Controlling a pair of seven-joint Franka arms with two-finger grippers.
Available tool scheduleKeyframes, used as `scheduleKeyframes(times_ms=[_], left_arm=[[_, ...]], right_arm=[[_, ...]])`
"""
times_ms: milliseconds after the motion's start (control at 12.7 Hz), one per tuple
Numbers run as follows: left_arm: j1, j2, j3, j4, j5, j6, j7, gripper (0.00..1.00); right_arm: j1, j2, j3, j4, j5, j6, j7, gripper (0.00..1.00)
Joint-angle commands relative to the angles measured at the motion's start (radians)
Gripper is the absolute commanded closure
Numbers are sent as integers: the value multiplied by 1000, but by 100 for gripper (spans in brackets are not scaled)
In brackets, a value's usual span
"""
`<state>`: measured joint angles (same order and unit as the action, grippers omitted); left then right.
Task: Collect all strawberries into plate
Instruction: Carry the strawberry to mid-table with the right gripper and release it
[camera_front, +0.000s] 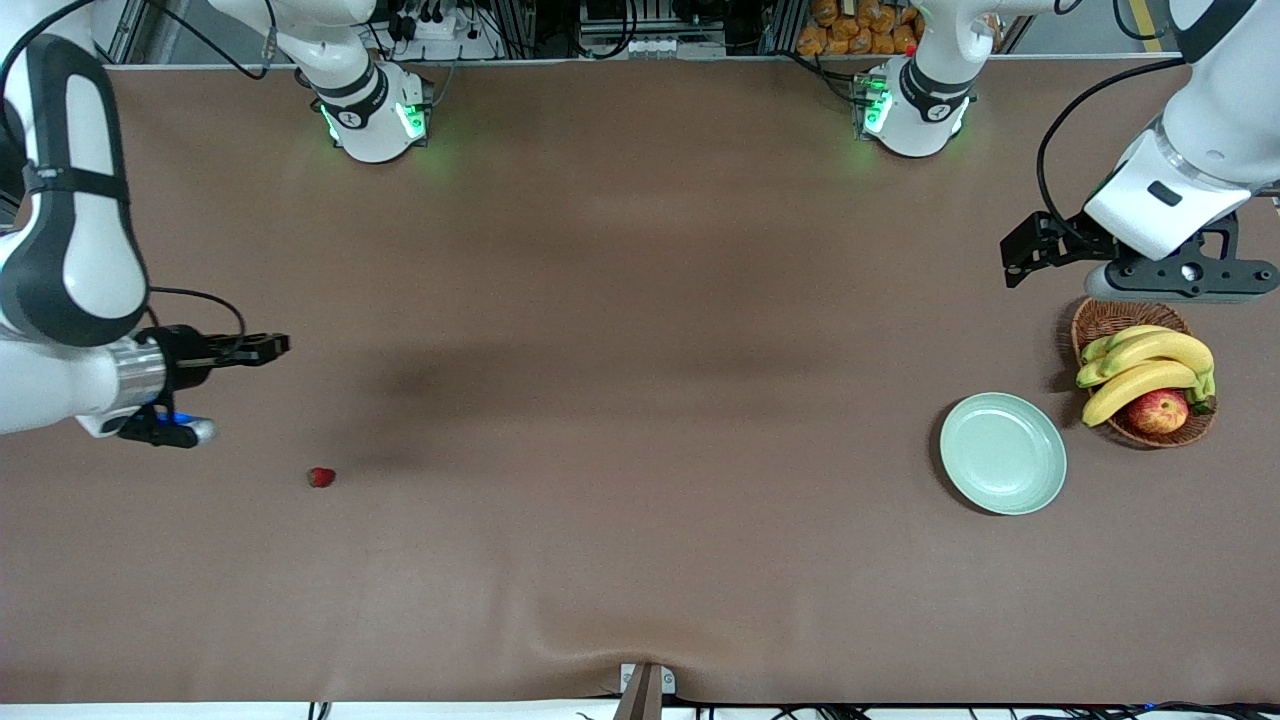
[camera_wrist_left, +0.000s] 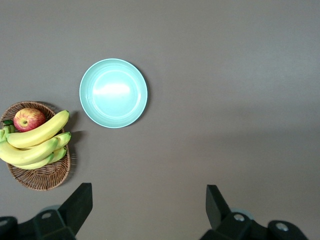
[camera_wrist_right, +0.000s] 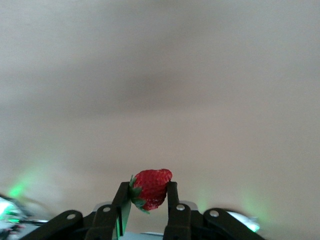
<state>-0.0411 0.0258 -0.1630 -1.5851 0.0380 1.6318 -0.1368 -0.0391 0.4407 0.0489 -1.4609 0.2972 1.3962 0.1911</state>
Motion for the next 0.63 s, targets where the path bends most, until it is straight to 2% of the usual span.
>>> scheduleKeyframes(times_ms=[0, 79, 236, 393, 550], left_arm=[[3, 3, -1, 10, 14, 8, 13, 0], [0, 3, -1, 10, 13, 8, 14, 0], [0, 3, -3, 10, 14, 8, 13, 0], [3, 3, -1, 10, 14, 8, 14, 0], [0, 3, -1, 10, 14, 7, 14, 0]], right_arm=[[158, -28, -14, -18, 57, 27, 268, 100], [216, -25, -14, -13, 65, 73, 374, 100], [286, -17, -15, -16, 179, 163, 538, 100], [411, 12, -17, -21, 203, 295, 686, 100], [487, 52, -15, -19, 212, 435, 807, 100]])
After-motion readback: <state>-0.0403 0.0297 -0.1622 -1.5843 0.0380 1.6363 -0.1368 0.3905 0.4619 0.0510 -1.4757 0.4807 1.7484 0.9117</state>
